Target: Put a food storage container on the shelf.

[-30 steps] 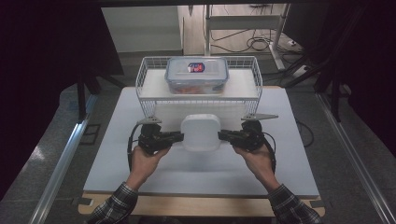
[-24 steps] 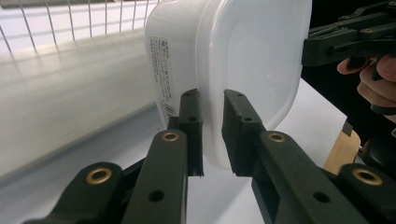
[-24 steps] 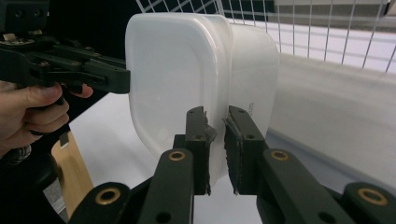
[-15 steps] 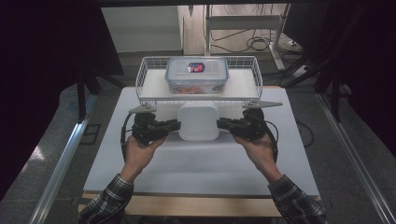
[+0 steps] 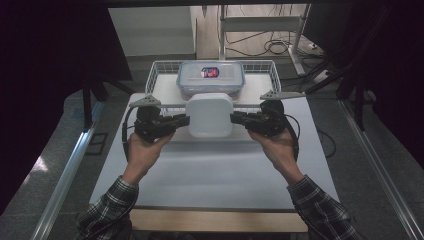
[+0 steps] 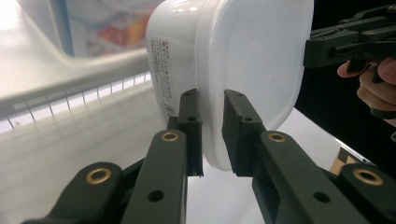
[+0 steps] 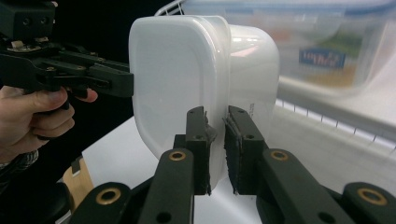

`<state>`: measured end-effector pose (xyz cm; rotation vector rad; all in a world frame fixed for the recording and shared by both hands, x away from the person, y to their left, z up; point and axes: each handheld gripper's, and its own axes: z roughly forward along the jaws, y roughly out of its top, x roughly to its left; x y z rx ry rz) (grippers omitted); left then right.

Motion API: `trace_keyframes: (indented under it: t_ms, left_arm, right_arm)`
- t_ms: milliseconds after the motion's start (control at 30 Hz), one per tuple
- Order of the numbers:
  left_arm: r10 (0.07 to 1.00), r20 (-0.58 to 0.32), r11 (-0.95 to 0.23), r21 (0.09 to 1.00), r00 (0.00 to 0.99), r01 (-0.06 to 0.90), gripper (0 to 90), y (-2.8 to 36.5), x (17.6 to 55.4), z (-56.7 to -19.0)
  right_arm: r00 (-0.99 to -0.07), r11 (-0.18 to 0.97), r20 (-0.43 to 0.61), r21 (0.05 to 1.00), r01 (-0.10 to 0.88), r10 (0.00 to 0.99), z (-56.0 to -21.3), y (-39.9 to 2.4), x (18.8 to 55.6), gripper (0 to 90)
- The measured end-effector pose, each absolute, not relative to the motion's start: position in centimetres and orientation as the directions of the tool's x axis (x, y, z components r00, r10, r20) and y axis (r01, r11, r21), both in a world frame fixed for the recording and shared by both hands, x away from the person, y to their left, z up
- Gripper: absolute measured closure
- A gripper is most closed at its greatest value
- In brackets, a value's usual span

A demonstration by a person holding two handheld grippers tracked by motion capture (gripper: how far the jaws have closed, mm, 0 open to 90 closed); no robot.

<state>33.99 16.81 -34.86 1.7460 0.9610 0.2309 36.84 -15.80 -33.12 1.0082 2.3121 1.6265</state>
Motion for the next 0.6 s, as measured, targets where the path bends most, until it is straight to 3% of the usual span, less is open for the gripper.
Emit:
trace_keyframes:
  t_ms: [600]
  left_arm:
    - [0.711,-0.26,-0.08,0.893,0.653,0.442,78.0,17.6,35.7,-29.3]
  right_arm:
    - [-0.776,0.142,0.244,0.909,0.392,0.581,-27.7,-15.0,38.4,80.4]
